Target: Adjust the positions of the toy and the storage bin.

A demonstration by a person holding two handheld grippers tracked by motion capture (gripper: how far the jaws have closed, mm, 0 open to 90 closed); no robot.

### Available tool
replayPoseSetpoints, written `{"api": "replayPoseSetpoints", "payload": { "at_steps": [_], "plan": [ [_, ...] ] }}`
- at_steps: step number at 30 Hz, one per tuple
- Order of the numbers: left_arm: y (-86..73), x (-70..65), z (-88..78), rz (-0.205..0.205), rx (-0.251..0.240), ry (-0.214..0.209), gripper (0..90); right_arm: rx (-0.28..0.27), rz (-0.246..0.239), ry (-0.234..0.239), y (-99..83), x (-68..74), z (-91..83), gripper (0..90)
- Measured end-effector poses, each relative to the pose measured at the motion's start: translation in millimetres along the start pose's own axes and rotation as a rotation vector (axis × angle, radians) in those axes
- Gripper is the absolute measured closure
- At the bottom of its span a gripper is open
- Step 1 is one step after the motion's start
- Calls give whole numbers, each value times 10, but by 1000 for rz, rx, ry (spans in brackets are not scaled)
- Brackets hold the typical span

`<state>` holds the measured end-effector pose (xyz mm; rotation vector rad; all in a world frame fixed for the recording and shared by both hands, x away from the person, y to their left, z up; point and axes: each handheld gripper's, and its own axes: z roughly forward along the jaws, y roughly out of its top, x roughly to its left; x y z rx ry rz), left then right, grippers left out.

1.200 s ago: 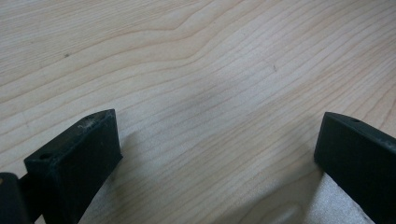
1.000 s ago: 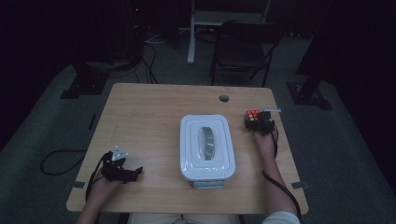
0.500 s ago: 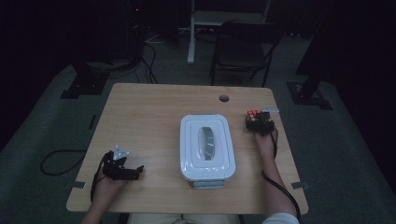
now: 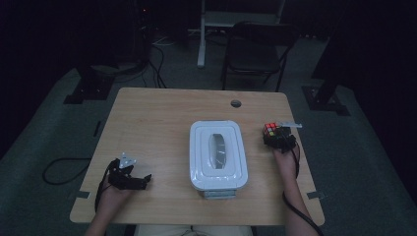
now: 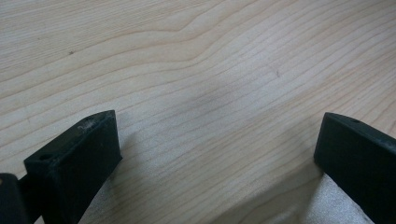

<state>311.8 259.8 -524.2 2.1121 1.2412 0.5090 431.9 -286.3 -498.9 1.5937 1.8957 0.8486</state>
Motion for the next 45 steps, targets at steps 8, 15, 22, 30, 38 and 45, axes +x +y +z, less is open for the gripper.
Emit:
{"api": "replayPoseSetpoints", "payload": {
  "at_steps": [8,15,22,30,38,45],
  "plan": [
    [0,0,0,0,0,0,10,-15,9,-12,-230,7,-364,336],
    [0,1,0,1,0,-1,11,0,24,-52,-482,-24,-600,336],
    [0,0,1,0,-1,0,11,22,49,-73,-741,-67,-760,336],
    [0,1,0,1,0,-1,11,42,63,-85,-954,-82,-884,336],
    [-1,1,0,1,0,-1,11,24,86,-67,-1106,-113,-906,335],
    [0,1,-1,2,0,-1,11,-6,86,-64,-1070,-129,-959,205]
  ]
}}
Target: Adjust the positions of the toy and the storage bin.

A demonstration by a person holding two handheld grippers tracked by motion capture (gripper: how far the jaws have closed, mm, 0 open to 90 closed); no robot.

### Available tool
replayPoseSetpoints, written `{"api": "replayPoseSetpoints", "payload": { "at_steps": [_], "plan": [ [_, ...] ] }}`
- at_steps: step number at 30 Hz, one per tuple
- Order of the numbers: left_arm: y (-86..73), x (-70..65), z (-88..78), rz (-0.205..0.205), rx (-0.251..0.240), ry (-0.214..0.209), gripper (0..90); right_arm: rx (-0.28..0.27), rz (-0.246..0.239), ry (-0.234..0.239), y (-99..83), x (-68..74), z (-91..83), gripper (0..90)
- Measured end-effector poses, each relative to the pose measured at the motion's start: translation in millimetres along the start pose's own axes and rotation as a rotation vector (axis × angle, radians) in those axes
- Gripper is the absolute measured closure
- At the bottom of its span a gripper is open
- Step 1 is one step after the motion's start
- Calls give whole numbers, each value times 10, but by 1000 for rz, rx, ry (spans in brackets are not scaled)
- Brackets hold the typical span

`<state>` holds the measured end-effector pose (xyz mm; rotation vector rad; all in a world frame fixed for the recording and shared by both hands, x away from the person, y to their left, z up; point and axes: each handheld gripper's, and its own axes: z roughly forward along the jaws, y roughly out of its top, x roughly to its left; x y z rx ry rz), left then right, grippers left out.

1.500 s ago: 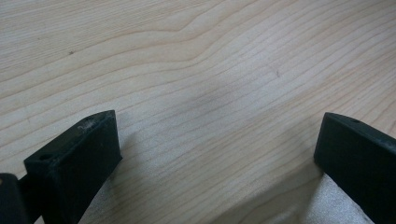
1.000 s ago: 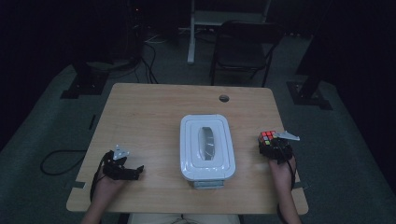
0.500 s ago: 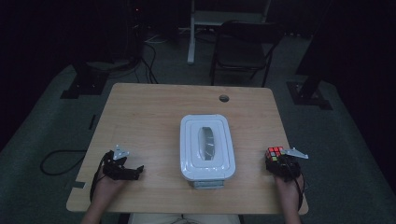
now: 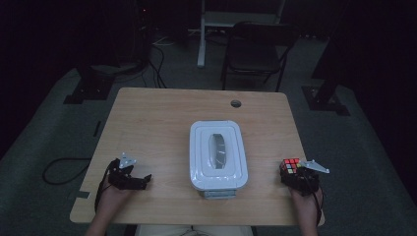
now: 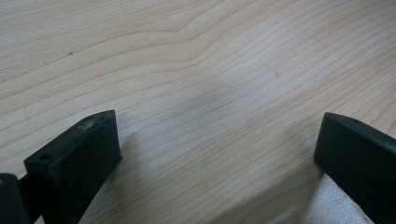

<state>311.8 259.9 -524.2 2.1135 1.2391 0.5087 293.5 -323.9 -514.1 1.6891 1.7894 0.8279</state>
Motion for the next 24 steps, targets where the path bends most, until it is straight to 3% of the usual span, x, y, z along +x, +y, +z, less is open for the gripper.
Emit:
{"api": "replayPoseSetpoints", "payload": {
  "at_steps": [2,6,11,15,20,22,24],
  "plan": [
    [0,0,0,0,0,0,11,-22,-5,9,39,-14,-40,181],
    [0,-1,0,3,1,-3,11,-64,-54,-16,130,9,-116,145],
    [0,-1,0,3,1,-3,11,-104,-81,14,261,66,-191,118],
    [0,-1,-1,3,1,-3,11,-160,-100,49,353,142,-258,131],
    [0,0,-1,4,2,-3,11,-180,-151,102,425,260,-272,135],
    [0,0,-1,4,1,-3,11,-209,-185,161,459,339,-258,135],
    [0,-1,0,2,0,-3,11,-226,-209,184,471,392,-238,135]
  ]
}}
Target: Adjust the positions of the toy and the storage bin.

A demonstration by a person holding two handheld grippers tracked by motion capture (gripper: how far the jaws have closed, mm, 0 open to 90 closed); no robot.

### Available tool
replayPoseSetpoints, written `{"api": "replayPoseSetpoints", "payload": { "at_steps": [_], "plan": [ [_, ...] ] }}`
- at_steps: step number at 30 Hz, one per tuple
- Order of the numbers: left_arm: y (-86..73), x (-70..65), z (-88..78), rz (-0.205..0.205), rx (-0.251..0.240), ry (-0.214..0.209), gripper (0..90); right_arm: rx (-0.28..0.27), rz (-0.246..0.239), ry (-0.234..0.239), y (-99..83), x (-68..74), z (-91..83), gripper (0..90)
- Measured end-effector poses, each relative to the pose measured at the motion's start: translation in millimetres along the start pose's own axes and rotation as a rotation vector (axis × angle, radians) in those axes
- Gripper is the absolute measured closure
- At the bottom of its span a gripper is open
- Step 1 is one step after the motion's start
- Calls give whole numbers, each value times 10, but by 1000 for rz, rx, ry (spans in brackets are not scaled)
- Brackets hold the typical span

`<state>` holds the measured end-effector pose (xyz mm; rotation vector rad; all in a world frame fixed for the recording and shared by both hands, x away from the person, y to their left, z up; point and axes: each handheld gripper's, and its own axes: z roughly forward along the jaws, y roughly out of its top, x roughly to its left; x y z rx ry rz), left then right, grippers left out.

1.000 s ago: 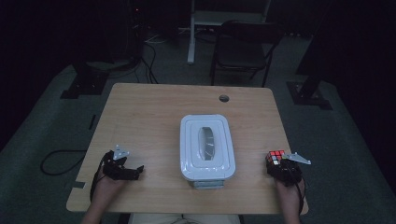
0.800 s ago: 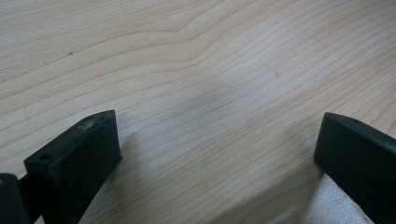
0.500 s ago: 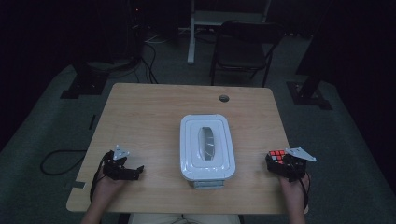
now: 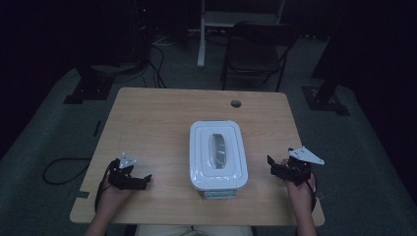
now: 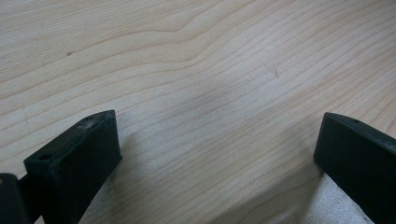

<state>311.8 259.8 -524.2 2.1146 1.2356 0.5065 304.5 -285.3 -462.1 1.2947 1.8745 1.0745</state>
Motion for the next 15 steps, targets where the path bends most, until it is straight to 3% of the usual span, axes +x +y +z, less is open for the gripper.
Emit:
{"api": "replayPoseSetpoints", "payload": {
  "at_steps": [5,15],
  "plan": [
    [0,1,1,1,0,-2,11,9,-50,68,16,133,100,135],
    [1,3,-1,8,1,-4,11,56,-66,151,-82,331,336,135]
  ]
}}
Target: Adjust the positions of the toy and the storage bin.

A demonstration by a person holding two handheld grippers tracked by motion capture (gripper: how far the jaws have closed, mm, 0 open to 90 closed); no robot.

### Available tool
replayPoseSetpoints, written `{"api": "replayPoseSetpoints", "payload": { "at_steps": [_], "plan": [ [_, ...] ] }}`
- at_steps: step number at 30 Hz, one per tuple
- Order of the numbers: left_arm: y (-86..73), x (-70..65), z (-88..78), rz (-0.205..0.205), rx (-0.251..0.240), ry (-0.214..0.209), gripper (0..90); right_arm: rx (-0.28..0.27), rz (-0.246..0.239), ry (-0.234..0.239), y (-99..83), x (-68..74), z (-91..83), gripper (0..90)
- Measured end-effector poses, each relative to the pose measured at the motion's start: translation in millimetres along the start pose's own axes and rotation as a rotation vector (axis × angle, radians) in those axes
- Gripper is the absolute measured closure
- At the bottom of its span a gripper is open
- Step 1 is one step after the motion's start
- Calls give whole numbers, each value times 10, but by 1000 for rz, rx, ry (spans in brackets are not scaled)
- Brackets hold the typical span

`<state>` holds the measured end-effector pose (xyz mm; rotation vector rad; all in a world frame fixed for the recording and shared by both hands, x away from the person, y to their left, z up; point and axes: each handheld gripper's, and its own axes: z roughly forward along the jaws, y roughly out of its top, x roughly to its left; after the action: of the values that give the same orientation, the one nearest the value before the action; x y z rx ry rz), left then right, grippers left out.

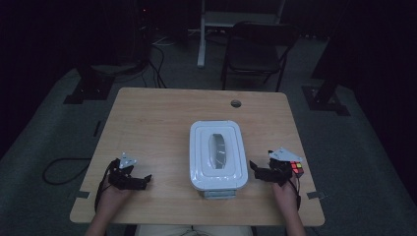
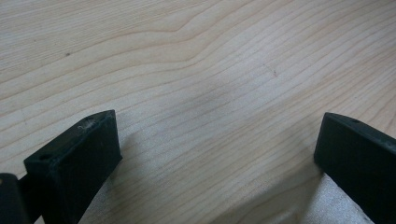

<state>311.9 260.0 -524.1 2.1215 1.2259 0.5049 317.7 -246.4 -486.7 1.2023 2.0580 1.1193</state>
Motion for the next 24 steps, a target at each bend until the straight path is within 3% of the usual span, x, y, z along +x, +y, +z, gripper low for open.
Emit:
{"api": "replayPoseSetpoints", "payload": {
  "at_steps": [10,24],
  "plan": [
    [0,-6,0,11,0,-13,11,54,19,42,-148,49,246,135],
    [-17,6,-17,33,1,-31,11,160,84,-10,-222,-7,381,136]
  ]
}}
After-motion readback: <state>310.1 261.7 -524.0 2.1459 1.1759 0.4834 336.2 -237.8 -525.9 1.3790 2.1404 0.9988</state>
